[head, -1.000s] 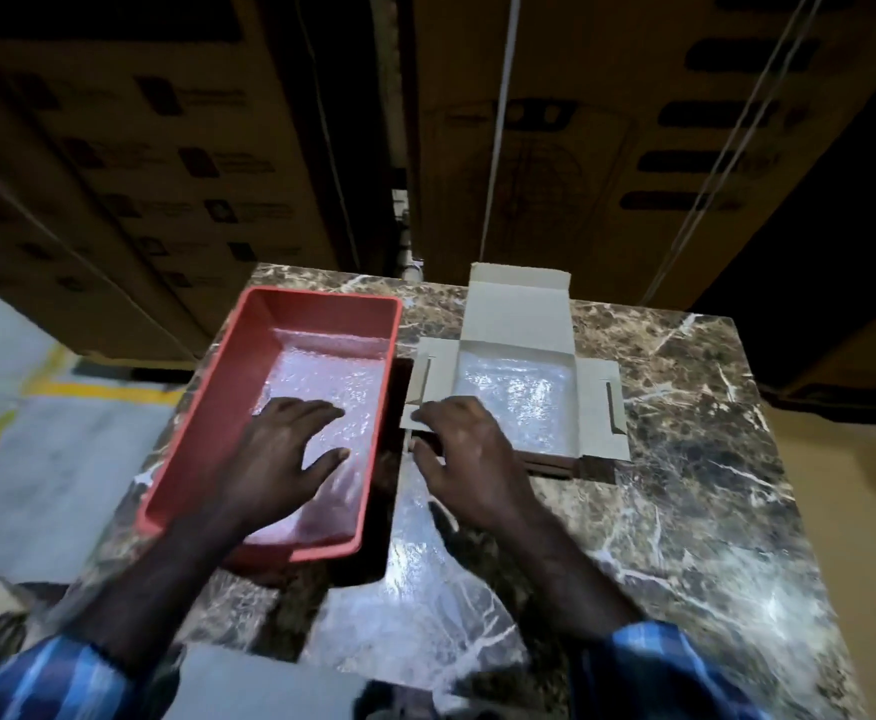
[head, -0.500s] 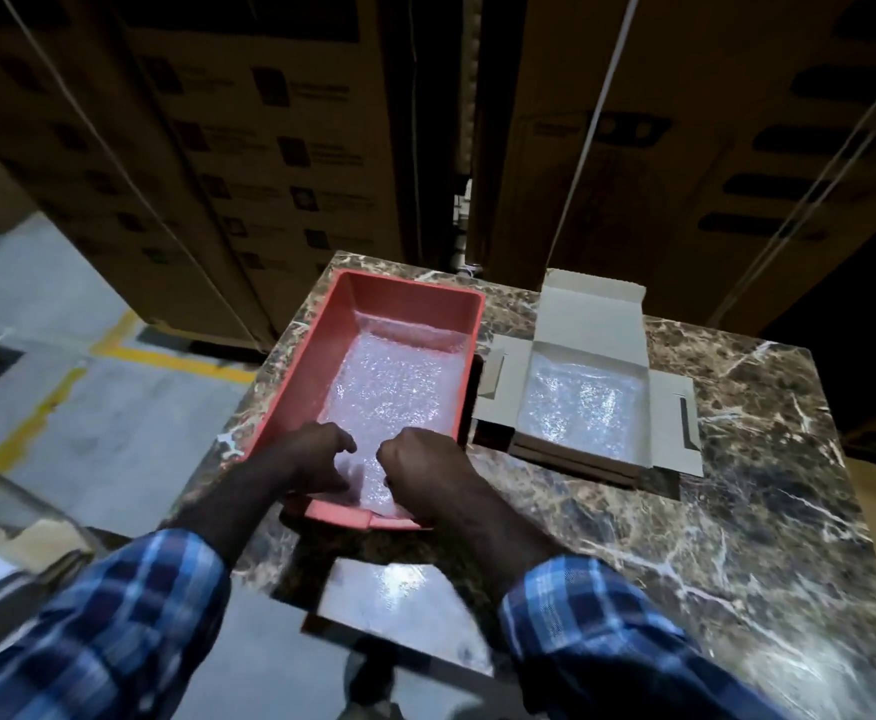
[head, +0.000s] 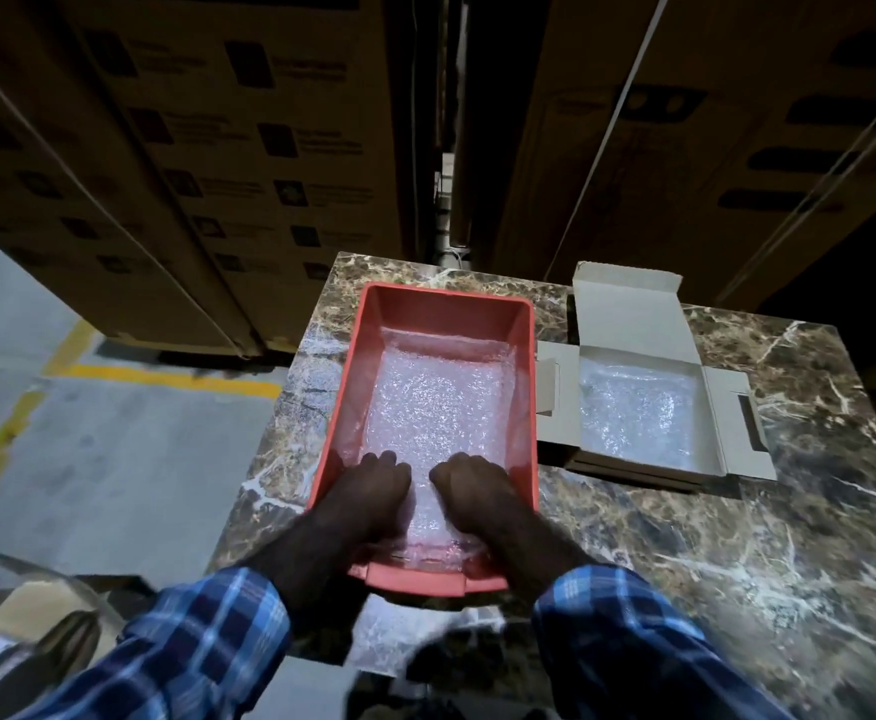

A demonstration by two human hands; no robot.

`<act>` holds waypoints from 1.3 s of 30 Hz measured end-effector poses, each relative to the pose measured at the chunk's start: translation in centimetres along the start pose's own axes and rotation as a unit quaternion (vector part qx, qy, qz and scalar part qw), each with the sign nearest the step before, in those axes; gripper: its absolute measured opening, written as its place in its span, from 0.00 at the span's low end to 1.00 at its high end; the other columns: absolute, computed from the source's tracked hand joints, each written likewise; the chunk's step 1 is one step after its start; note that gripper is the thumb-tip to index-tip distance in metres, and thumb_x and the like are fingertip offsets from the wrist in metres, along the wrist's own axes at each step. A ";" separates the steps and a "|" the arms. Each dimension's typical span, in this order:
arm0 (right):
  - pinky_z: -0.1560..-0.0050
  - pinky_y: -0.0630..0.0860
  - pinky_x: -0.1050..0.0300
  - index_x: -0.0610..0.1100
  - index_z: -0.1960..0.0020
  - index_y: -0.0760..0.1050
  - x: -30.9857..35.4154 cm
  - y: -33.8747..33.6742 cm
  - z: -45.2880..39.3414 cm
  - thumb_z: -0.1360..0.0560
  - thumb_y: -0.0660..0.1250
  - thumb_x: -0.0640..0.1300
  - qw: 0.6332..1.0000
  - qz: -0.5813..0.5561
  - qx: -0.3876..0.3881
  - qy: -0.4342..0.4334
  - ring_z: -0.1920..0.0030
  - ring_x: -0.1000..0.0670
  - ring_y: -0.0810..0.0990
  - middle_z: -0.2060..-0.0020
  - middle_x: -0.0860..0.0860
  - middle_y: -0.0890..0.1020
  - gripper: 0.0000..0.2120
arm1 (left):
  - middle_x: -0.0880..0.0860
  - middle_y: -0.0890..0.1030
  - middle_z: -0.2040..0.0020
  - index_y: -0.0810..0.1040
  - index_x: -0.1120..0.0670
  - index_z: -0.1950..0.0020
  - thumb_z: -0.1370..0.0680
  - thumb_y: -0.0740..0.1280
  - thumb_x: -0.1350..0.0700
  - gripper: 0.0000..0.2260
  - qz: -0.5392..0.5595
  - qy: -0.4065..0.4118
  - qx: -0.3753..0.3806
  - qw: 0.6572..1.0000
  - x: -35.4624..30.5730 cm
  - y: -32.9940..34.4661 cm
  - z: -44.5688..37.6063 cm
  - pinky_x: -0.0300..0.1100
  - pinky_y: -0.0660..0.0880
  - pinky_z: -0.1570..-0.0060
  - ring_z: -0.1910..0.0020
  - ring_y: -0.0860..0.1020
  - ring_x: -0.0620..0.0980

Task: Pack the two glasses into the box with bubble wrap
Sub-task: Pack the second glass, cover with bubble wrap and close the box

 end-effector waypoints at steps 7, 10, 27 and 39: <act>0.56 0.68 0.54 0.42 0.43 0.73 -0.8 -2.7 -0.6 0.22 0.61 0.40 0.996 -0.062 -0.049 0.046 0.45 0.39 0.79 0.45 0.41 0.78 0.09 | 0.57 0.67 0.30 0.60 0.58 0.25 0.32 0.75 0.38 0.44 0.030 0.016 -0.027 0.999 0.1 -0.3 0.3 0.55 0.71 0.37 0.33 0.68 0.59; 0.58 0.66 0.54 0.42 0.41 0.72 -1.2 -4.1 -0.6 0.21 0.60 0.42 0.991 -0.081 -0.081 0.071 0.46 0.38 0.79 0.46 0.40 0.79 0.09 | 0.57 0.61 0.23 0.49 0.59 0.20 0.35 0.74 0.31 0.56 0.016 0.015 -0.063 0.998 -0.2 -0.9 0.6 0.56 0.66 0.31 0.27 0.62 0.58; 0.50 0.75 0.48 0.48 0.45 0.73 -2.0 -6.3 1.0 0.21 0.57 0.51 0.951 -0.280 -0.094 0.087 0.51 0.41 0.77 0.48 0.42 0.82 0.10 | 0.58 0.81 0.60 0.72 0.53 0.57 0.19 0.58 0.55 0.09 0.221 -0.042 -0.307 0.925 0.8 -4.6 -1.2 0.52 0.74 0.60 0.59 0.79 0.60; 0.34 0.65 0.39 0.41 0.23 0.55 0.1 -1.1 2.9 0.24 0.68 0.44 0.984 0.174 -0.034 0.017 0.39 0.38 0.75 0.39 0.39 0.77 0.34 | 0.55 0.83 0.52 0.73 0.49 0.51 0.24 0.60 0.59 0.06 0.284 -0.076 -0.128 0.947 1.0 -4.3 -1.6 0.51 0.77 0.49 0.51 0.80 0.58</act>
Point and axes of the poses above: each hand's wrist, its own z-axis away from the middle knuckle, its own y-axis out of the palm, x = y × z, the point moved 1 cm from there along -z, towards the middle knuckle
